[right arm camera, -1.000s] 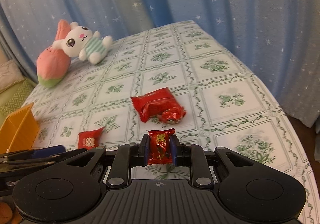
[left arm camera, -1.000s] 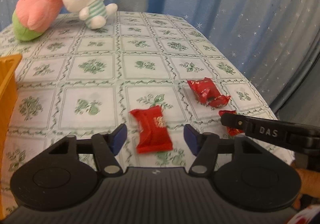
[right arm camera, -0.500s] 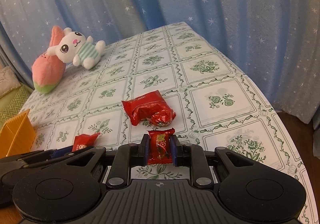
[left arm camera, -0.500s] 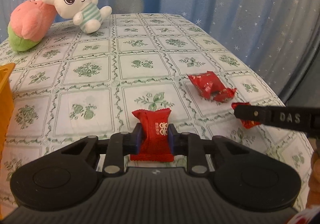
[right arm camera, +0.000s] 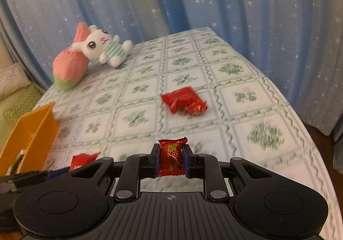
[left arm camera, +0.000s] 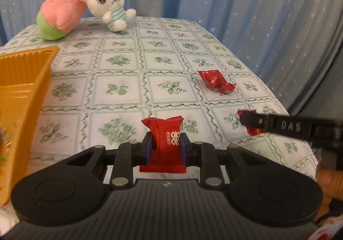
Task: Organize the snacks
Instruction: 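Carry both red candies into the orange tray and open both tools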
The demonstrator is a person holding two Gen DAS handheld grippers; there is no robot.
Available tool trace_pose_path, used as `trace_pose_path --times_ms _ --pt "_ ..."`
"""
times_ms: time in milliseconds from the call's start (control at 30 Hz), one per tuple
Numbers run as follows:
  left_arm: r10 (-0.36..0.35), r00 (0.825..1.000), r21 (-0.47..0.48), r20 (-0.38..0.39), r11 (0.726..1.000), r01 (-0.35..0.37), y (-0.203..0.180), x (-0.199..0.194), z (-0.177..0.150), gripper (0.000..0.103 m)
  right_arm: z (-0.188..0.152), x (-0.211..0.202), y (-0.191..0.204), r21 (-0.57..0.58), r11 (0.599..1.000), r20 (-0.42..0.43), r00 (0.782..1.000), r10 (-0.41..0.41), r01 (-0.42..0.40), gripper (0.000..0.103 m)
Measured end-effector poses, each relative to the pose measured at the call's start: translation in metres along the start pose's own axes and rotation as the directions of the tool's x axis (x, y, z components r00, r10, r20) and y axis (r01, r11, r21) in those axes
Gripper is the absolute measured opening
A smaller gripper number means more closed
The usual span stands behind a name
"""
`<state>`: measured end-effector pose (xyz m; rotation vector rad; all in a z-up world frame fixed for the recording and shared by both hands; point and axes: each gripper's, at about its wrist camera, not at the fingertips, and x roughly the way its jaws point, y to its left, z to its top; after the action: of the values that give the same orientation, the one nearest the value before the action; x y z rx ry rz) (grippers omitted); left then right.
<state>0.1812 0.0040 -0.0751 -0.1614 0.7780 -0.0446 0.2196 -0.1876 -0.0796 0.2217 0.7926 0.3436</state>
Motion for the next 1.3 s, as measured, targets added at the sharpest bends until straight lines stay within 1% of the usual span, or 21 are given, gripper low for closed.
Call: trace_pose_path --times_ms 167,367,600,767,933,1300 --pt "0.012 1.000 -0.001 0.010 1.000 -0.012 0.009 -0.038 -0.010 0.023 -0.028 -0.029 0.021 0.021 1.000 0.000 1.000 0.009 -0.009 0.022" --pt "0.034 0.999 -0.009 0.018 0.999 -0.034 0.024 -0.083 -0.020 0.023 -0.060 -0.063 0.044 0.069 0.998 -0.022 1.000 0.017 -0.016 0.022" --pt "0.038 0.998 -0.010 0.045 0.999 -0.038 0.035 -0.126 -0.027 0.023 -0.083 -0.098 0.079 0.027 0.999 -0.032 0.999 0.038 -0.037 0.022" --pt "0.049 0.997 -0.001 0.062 0.999 -0.049 0.042 -0.152 -0.032 0.023 -0.088 -0.117 0.098 -0.016 0.999 -0.020 0.999 0.042 -0.043 0.022" --pt "0.065 0.995 -0.008 0.076 0.998 -0.065 0.054 -0.172 -0.035 0.023 -0.084 -0.129 0.112 -0.049 0.997 -0.002 0.999 0.054 -0.054 0.022" --pt "0.119 0.988 -0.047 0.099 0.992 -0.115 0.090 -0.205 -0.037 0.023 -0.081 -0.133 0.160 -0.136 0.984 -0.005 0.993 0.117 -0.117 0.022"
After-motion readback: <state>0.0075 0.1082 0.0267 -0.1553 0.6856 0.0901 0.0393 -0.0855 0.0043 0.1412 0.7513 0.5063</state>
